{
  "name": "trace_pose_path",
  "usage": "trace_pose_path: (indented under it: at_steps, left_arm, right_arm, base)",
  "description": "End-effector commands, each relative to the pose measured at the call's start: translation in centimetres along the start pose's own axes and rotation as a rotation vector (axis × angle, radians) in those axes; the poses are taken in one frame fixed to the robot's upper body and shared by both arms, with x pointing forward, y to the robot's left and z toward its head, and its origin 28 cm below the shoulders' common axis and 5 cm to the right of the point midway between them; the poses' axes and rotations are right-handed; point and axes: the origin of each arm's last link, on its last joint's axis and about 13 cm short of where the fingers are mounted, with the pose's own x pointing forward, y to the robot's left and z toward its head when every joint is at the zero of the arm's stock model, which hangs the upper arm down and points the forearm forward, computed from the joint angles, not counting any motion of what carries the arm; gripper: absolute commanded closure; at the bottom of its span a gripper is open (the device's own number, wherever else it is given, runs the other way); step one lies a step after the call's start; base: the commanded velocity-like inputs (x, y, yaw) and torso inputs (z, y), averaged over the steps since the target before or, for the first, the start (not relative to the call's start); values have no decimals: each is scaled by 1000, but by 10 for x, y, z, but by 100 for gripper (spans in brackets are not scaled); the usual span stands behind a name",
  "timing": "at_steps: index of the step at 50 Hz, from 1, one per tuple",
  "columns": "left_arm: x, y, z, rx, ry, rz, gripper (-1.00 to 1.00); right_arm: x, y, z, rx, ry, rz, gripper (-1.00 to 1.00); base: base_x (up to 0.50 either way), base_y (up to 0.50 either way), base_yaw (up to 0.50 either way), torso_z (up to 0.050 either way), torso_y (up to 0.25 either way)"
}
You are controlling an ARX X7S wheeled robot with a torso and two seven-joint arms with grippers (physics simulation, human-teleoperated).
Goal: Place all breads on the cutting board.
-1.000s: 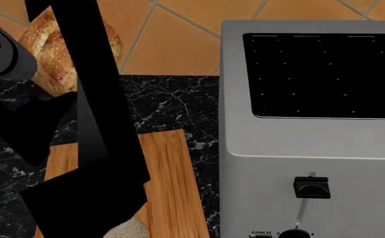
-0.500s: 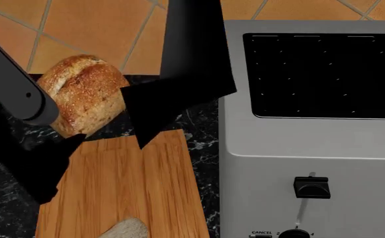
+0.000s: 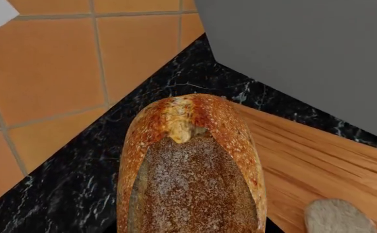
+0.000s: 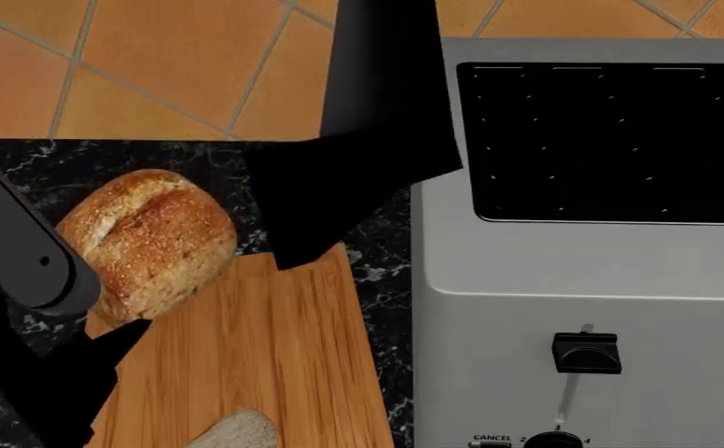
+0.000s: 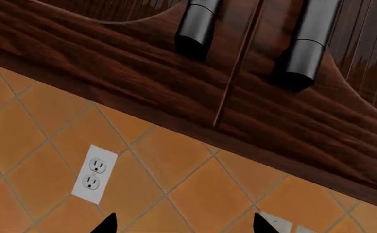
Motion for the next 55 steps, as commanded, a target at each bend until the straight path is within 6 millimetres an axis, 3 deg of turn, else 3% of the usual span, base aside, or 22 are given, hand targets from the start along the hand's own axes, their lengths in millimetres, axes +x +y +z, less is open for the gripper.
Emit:
trace_pose_path:
  at_steps: [1, 28, 29, 41, 55]
  left_arm:
    - [2, -4, -7, -20, -8, -22, 100]
    - [13, -13, -20, -16, 47, -75, 100]
    - [11, -13, -20, -16, 48, -68, -100]
    - [5, -13, -14, -5, 39, -68, -100]
    - [-15, -14, -3, -9, -21, -67, -100]
  right_arm:
    - [2, 2, 2, -10, -37, 29, -100]
    - [-4, 2, 2, -21, -39, 11, -100]
    - [-4, 2, 2, -21, -40, 11, -100]
    - [-5, 1, 2, -23, -42, 6, -100]
    - [-6, 1, 6, -26, -46, 12, -100]
  base:
    - [0, 0, 0, 0, 0]
    - [0, 0, 0, 0, 0]
    - [0, 0, 0, 0, 0]
    - [0, 0, 0, 0, 0]
    - [0, 0, 0, 0, 0]
